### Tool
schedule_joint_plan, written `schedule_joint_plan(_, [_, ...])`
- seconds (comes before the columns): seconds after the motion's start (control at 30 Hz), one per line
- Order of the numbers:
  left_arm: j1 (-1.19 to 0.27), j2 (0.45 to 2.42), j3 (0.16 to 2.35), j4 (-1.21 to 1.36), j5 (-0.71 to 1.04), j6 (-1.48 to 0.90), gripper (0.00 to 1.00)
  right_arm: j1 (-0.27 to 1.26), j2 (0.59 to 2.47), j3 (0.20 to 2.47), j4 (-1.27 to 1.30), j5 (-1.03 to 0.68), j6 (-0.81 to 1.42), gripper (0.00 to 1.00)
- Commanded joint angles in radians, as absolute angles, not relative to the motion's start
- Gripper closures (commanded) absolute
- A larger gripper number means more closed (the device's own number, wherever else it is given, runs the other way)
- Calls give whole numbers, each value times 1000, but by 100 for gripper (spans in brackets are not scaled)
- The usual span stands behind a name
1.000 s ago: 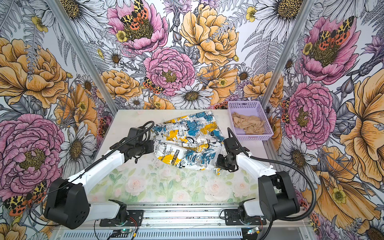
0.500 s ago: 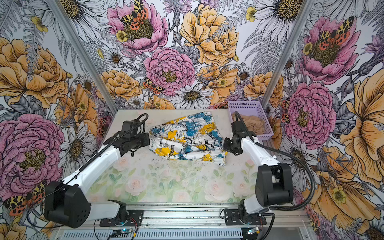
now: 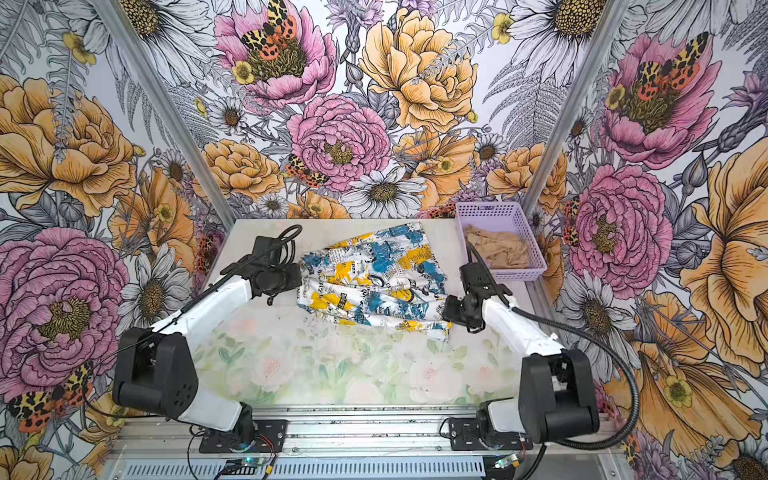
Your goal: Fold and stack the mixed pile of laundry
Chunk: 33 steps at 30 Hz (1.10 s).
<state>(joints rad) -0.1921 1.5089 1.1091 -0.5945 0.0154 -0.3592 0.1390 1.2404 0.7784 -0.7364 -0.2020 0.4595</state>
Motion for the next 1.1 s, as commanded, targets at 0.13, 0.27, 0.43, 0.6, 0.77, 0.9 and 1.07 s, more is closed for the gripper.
schedule_joint_plan(0.13, [-181,1492,1134,-574,9,-339,100,189,1125,633,-578,-211,540,49])
schedule_joint_plan(0.27, [-181,1502,1140,-573,11,-339,100,213,1175,601,-489,-215,538,51])
schedule_joint_plan(0.43, [-182,1500,1145,-578,5,-336,100,223,1195,582,-449,-180,526,64])
schedule_joint_plan(0.6, [-173,1503,1145,-585,0,-327,100,221,1161,572,-443,-161,511,90])
schedule_joint_plan(0.77, [-150,1491,1158,-607,-3,-318,100,211,1081,596,-543,-126,504,100])
schedule_joint_plan(0.9, [-115,1478,1172,-635,0,-301,100,172,1002,656,-631,-137,493,100])
schedule_joint_plan(1.07, [-98,1437,1181,-682,12,-293,100,137,934,763,-738,-184,482,100])
